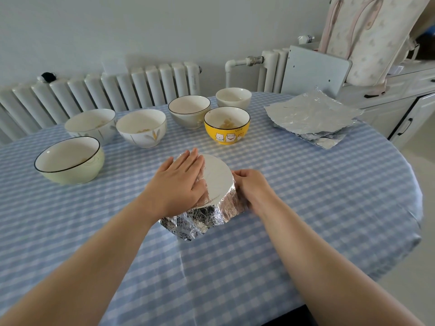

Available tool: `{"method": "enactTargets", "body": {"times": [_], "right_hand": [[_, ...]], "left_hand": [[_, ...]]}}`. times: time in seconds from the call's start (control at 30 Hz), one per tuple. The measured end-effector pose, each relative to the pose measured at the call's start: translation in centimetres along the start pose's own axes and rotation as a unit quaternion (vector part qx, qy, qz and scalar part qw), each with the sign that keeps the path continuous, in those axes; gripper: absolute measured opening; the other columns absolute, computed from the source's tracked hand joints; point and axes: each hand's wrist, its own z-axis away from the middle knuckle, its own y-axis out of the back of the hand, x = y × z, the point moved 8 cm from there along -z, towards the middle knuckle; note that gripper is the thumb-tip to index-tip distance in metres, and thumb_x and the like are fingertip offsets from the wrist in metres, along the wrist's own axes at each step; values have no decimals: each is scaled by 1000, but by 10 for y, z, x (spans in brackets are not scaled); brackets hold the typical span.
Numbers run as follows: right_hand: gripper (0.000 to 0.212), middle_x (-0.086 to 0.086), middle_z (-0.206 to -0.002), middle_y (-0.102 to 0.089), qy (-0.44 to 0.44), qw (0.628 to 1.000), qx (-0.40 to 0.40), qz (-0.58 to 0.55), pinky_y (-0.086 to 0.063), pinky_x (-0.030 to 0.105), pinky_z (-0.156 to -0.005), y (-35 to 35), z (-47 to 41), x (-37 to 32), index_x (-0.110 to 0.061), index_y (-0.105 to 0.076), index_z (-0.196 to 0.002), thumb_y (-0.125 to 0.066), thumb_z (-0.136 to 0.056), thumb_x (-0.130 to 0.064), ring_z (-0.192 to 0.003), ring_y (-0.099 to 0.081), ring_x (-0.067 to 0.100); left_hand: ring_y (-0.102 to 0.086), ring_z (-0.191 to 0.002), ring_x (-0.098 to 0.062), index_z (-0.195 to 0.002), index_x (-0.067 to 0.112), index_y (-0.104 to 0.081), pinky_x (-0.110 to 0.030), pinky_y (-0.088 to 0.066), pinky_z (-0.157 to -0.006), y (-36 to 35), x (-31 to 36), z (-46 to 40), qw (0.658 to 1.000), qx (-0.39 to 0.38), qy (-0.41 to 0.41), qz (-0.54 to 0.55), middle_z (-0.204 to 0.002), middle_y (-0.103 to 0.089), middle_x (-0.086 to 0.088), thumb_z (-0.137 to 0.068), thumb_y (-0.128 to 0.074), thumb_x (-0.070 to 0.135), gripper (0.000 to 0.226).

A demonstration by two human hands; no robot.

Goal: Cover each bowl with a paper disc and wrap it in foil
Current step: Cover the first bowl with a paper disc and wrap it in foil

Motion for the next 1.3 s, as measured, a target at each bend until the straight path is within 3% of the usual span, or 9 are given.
{"method": "enactTargets", "body": {"times": [0.27,0.33,0.43,0.5,0.6,0.77,1.0,1.1,1.3], "right_hand": [[17,2,-63,-63,55,984,0,167,-36,12,-36,4,0,-9,-9,-72,-89,-58,-97,-16,-45,-52,9],[22,7,-74,-70,85,987,29,133,-48,17,-51,15,-3,-17,-6,-69,-90,-51,-101,-12,-51,-57,9],[29,4,-93,-74,181,976,115,26,-57,32,-83,37,10,-41,-23,-67,-83,-46,-102,-17,-80,-68,12],[26,-1,-92,-74,219,971,97,8,-56,32,-83,29,29,-50,-27,-70,-86,-49,-101,-31,-87,-68,11],[40,0,-83,-69,188,980,37,47,-50,32,-67,4,42,-34,-10,-70,-106,-49,-100,-44,-74,-61,8],[20,-7,-103,-69,187,977,91,53,-51,35,-90,3,42,-11,-25,-65,-104,-46,-104,-27,-100,-63,11],[17,-5,-83,-69,123,986,103,-55,-50,31,-74,4,36,3,-26,-64,-83,-57,-99,-24,-79,-62,10],[14,-2,-84,-70,94,988,91,-81,-52,36,-77,3,32,6,-22,-67,-83,-61,-96,-22,-79,-63,13],[17,8,-74,-61,26,992,46,-114,-45,30,-59,-2,25,11,-12,-67,-83,-66,-94,-25,-64,-54,18]], "left_hand": [[12,-151,-9,-158,21,2,-35,6,-122,0,1,1,1000,-7,-1,0,-164,13,5,-80,7,55,86],[12,-151,-9,-158,21,1,-34,6,-121,0,1,0,1000,-10,0,-1,-165,13,5,-82,4,54,83],[12,-150,-8,-158,22,0,-34,6,-122,0,1,0,1000,-9,1,4,-165,12,6,-83,5,56,83],[10,-151,-8,-158,22,-2,-34,5,-122,2,0,0,1000,-1,-1,5,-165,10,5,-75,11,60,92],[9,-151,-8,-158,22,-2,-34,4,-121,1,-1,1,1000,0,-2,7,-165,10,5,-75,11,60,93],[10,-151,-9,-158,21,-1,-35,5,-121,0,0,0,1000,-6,4,4,-165,11,5,-86,-3,50,77],[10,-151,-10,-158,21,-1,-36,4,-122,0,0,1,1000,0,1,3,-165,11,4,-77,10,57,89],[9,-151,-10,-158,21,-1,-36,3,-122,0,0,0,1000,0,0,4,-165,10,4,-70,15,58,97],[9,-151,-11,-158,20,-2,-37,3,-122,0,0,0,1000,1,-3,-2,-165,10,3,-70,15,58,97]]}}
